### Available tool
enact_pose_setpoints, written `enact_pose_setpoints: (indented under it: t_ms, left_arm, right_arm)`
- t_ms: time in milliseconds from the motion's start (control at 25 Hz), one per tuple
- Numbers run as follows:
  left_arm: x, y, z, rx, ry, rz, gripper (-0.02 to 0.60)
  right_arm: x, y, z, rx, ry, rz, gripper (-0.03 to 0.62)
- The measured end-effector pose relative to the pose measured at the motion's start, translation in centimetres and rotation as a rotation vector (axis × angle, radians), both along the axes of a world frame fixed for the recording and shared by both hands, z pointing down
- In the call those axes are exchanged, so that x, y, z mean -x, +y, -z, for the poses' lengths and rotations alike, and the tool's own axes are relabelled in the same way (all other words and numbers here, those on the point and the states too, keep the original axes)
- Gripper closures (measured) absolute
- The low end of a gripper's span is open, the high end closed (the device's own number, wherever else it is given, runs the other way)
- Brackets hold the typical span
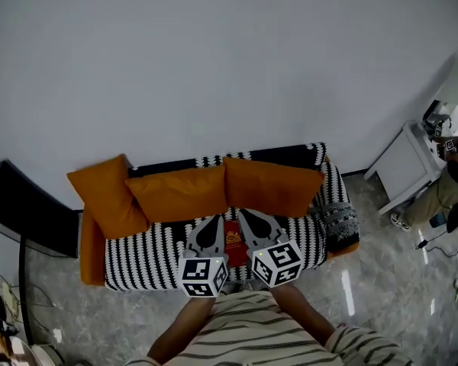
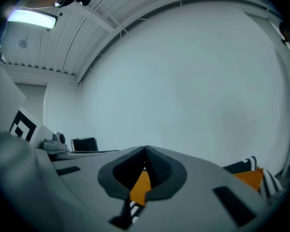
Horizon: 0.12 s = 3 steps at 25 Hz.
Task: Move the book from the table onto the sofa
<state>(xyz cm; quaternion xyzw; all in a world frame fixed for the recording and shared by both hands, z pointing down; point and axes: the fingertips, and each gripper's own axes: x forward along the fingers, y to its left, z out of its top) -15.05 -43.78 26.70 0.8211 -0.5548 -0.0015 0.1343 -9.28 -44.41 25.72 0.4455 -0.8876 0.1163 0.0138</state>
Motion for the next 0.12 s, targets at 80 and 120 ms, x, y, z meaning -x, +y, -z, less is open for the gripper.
enact_pose_setpoints:
  t_ms: [80, 120]
  left_arm:
    - [-0.07, -0.17, 0.03, -0.004, 0.000, -0.001, 0.578]
    - [-0.11, -0.24, 0.04, -0.006, -0.001, -0.002, 0.578]
  right_arm:
    - [-0.07, -0.09, -0.05, -0.002, 0.001, -0.002, 0.582]
    - [-0.09, -0.13, -0.08, -0.002, 0.002, -0.003, 0.582]
